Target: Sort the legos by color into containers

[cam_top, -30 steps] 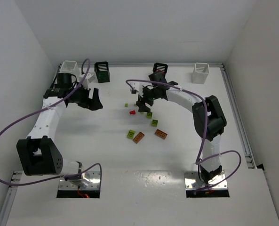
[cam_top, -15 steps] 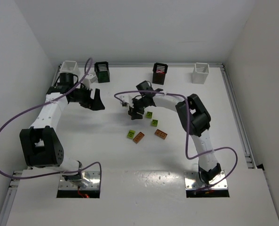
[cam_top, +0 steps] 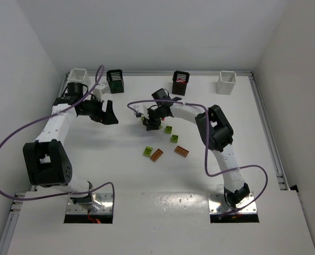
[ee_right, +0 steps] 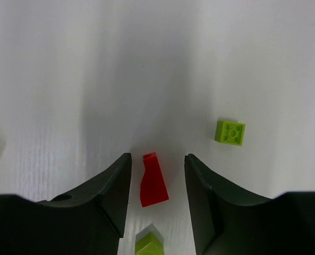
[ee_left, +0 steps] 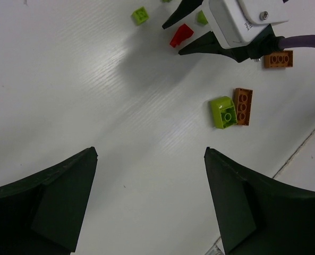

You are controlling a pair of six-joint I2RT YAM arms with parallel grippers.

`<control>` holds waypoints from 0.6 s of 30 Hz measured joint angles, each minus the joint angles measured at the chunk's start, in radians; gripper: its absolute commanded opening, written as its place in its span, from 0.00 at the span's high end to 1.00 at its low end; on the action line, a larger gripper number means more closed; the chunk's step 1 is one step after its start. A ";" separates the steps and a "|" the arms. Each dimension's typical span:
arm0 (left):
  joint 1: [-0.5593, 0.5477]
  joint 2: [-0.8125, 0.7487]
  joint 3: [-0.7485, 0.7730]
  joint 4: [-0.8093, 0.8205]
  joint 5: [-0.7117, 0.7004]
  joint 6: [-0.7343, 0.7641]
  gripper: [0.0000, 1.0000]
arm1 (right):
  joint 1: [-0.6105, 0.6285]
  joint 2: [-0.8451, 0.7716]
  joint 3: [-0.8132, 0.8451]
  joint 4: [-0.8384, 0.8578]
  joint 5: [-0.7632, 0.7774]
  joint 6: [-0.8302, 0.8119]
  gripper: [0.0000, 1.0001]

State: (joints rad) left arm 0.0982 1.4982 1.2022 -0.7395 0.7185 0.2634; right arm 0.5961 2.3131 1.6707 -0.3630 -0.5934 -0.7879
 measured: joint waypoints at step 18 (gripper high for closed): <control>0.001 0.012 0.000 0.031 0.021 -0.014 0.15 | -0.027 0.000 0.034 0.032 0.113 0.196 1.00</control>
State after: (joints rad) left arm 0.0994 1.5101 1.2018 -0.7086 0.7395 0.2497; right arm 0.5694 2.3131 1.7042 -0.3313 -0.4801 -0.5922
